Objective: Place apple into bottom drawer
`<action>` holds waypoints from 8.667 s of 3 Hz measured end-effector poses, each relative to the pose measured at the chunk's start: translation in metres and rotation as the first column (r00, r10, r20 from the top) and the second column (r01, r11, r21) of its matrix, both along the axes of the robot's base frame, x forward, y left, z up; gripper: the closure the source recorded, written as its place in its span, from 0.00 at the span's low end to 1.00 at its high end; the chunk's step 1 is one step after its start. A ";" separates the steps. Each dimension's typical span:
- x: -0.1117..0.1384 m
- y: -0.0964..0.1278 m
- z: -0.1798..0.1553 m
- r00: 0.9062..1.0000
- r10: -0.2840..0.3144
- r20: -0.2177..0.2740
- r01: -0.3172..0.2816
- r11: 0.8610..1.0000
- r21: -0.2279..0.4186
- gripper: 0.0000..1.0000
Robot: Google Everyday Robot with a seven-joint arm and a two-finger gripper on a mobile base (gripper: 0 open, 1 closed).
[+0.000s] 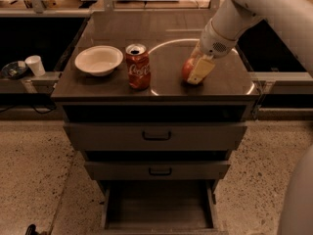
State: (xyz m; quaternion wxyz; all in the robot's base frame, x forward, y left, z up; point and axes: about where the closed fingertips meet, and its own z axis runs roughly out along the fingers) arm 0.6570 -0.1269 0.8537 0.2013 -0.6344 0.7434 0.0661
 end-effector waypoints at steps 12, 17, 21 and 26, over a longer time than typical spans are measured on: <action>-0.220 -0.013 -0.396 0.991 0.130 0.021 -0.127 0.902 0.413 1.00; -0.159 0.025 -0.532 0.992 -0.122 0.023 0.090 0.836 0.541 1.00; -0.120 0.056 -0.700 0.996 -0.087 -0.007 0.078 0.847 0.526 0.81; -0.118 0.056 -0.702 0.996 -0.091 -0.007 0.081 0.847 0.525 0.00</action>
Offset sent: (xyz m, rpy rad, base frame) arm -0.1810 0.0306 -0.0337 0.1358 -0.0990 0.2324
